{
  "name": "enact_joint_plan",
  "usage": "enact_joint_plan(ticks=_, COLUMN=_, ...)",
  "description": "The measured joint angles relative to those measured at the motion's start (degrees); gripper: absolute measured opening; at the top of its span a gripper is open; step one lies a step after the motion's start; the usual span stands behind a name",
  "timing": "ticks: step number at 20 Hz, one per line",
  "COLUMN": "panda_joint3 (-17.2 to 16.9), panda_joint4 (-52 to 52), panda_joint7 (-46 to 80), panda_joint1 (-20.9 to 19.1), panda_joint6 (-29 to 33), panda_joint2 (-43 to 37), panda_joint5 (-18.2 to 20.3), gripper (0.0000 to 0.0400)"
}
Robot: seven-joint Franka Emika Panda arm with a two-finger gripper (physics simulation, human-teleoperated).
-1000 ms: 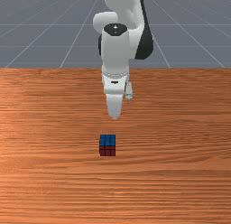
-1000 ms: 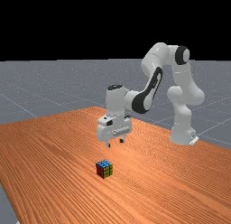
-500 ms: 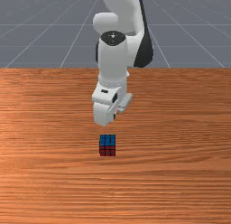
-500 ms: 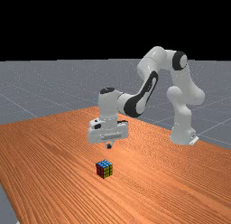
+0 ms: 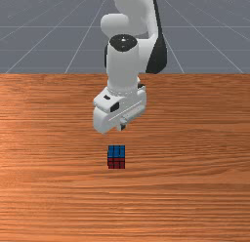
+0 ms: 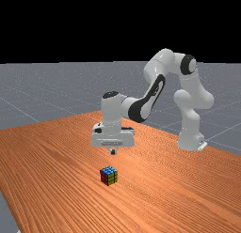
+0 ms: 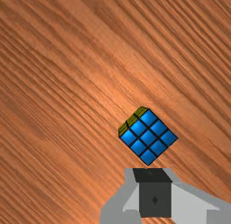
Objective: Rotate the cube till the blue face upward
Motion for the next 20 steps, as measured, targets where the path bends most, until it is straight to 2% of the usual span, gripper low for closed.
enact_joint_plan(ticks=20, panda_joint3=-6.9, panda_joint4=4.4, panda_joint7=40.7, panda_joint1=5.3, panda_joint6=-6.5, panda_joint2=3.1, panda_joint5=6.3, gripper=0.0000)
